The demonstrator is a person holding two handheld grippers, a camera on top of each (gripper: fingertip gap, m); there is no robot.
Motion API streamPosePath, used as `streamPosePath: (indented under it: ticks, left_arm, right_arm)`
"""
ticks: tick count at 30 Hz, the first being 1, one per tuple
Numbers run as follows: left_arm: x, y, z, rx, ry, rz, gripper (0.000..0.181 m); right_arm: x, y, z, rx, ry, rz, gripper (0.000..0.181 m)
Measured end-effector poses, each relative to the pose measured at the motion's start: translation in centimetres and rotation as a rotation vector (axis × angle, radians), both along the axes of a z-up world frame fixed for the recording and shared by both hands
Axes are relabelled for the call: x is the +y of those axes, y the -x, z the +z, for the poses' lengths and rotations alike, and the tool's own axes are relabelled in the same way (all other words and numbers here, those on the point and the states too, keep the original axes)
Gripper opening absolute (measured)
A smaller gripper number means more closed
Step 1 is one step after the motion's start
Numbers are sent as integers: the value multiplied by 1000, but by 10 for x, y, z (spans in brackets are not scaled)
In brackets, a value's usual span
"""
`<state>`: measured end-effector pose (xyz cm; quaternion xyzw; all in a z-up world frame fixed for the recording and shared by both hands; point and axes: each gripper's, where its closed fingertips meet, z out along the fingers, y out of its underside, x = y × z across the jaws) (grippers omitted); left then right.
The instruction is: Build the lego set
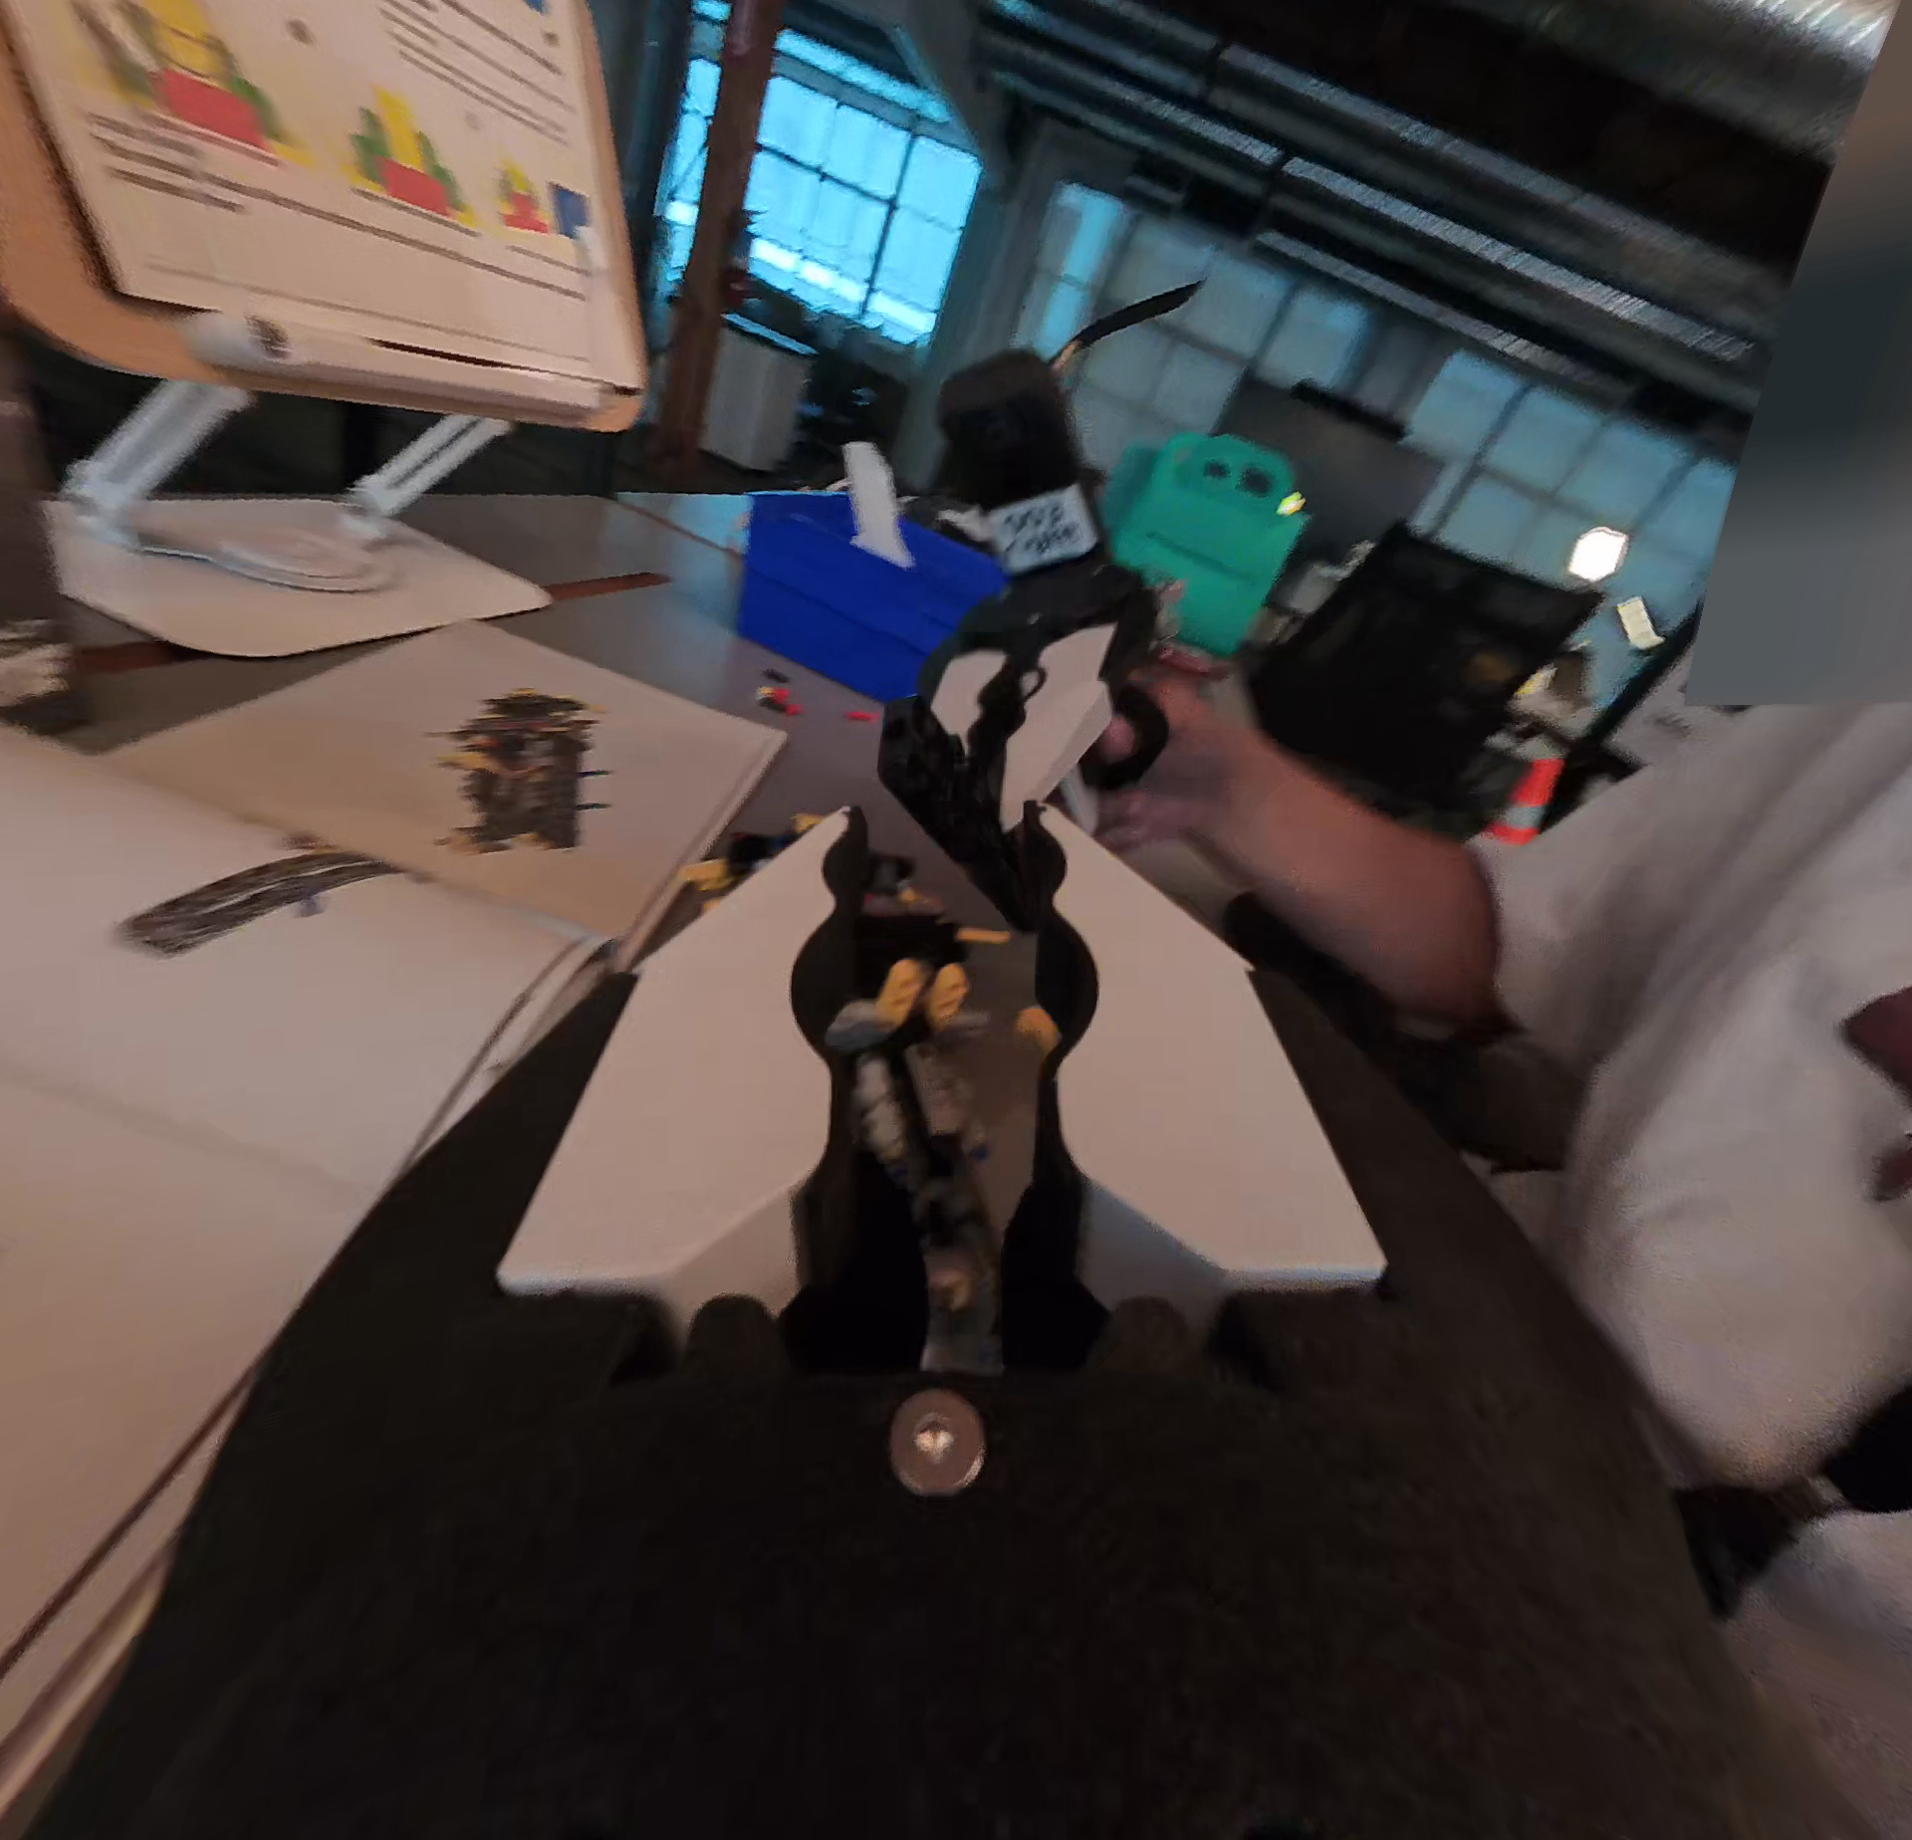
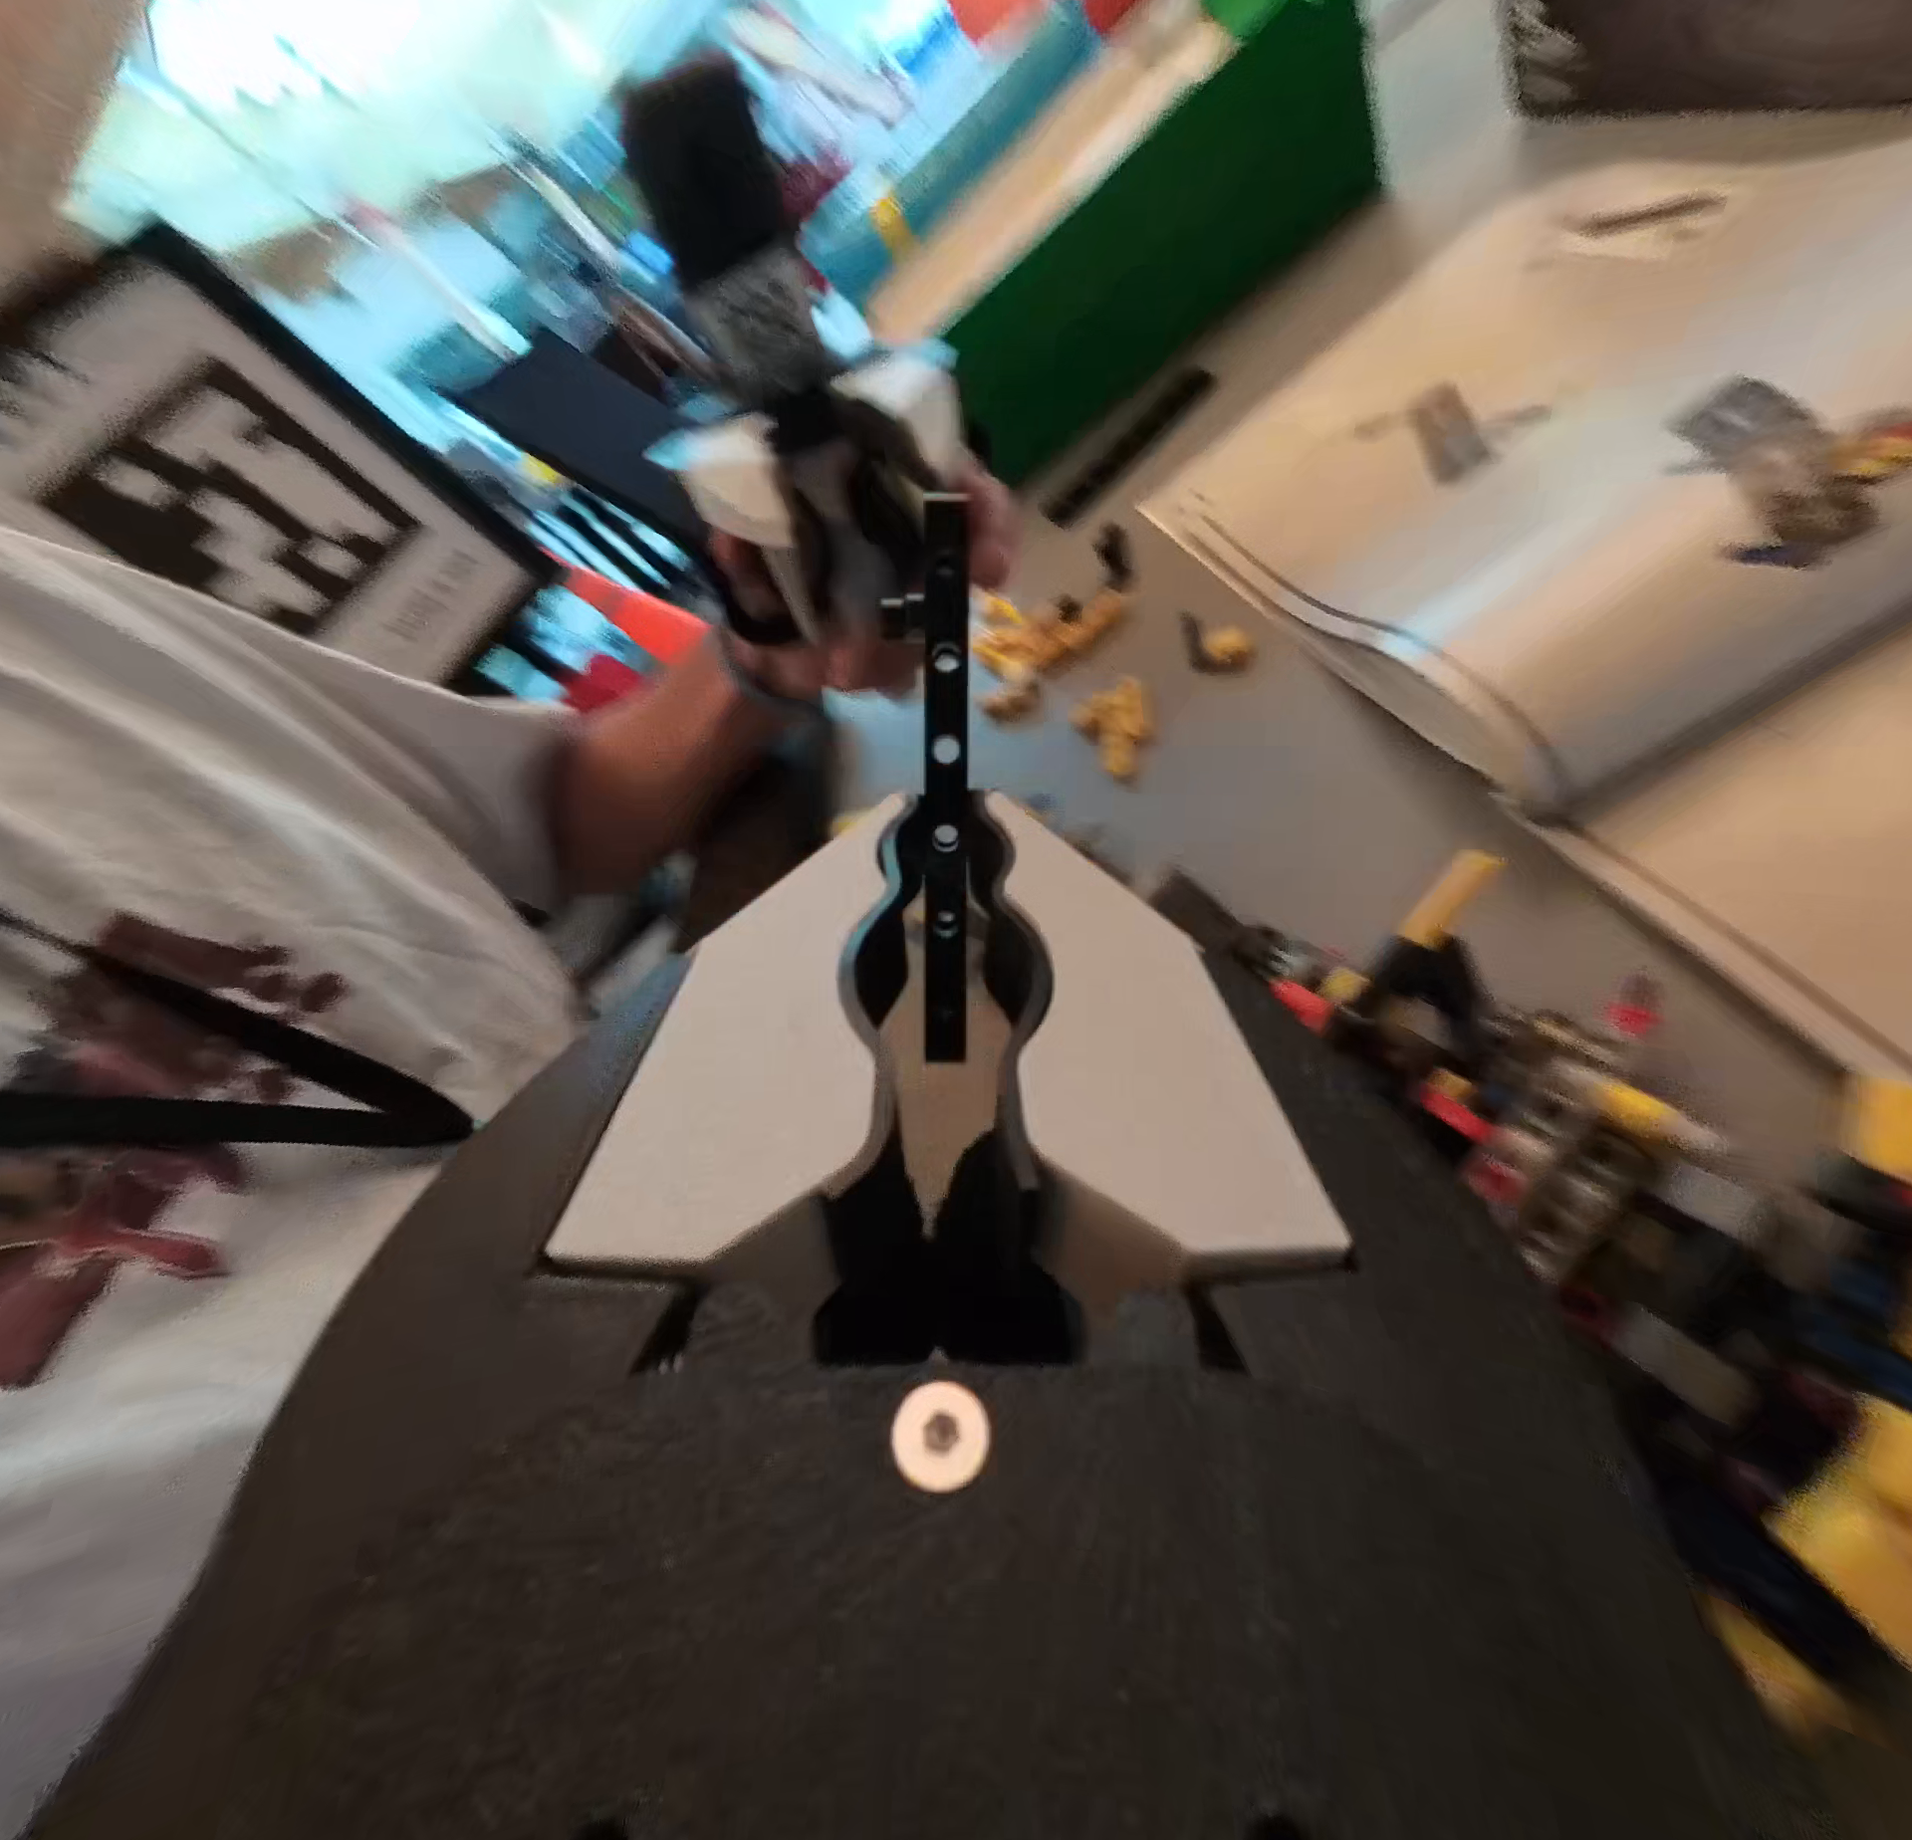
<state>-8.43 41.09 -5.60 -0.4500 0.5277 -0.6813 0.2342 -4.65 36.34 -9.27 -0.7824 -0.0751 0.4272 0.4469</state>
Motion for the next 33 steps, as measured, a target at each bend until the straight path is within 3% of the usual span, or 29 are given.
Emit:
streamPosePath:
  ticks: [3, 6, 9, 14, 23, 33]
  left_arm:
    - [16, -2, -17, 28, -59, 68, 31]
    - [14, -9, -18, 31, 46, 28, 31]
    - [6, -10, -26, 72, 65, -17, 31]
    - [-7, -5, -27, 57, -96, -32, 29]
    - [-8, -4, -39, 134, -151, -27, 28]
    - [-19, -4, -44, 139, -188, -52, 23]
  right_arm:
    - [-6, -15, -22, -217, 156, 59, 7]
    - [-12, -14, -31, -322, 169, 110, 7]
    - [-18, 5, -32, -286, 112, 143, 7]
    - [-24, 18, -35, -349, 52, 145, 7]
    - [-21, 8, -32, -272, 39, 113, 7]
    - [-22, 13, -32, -317, 16, 125, 7]
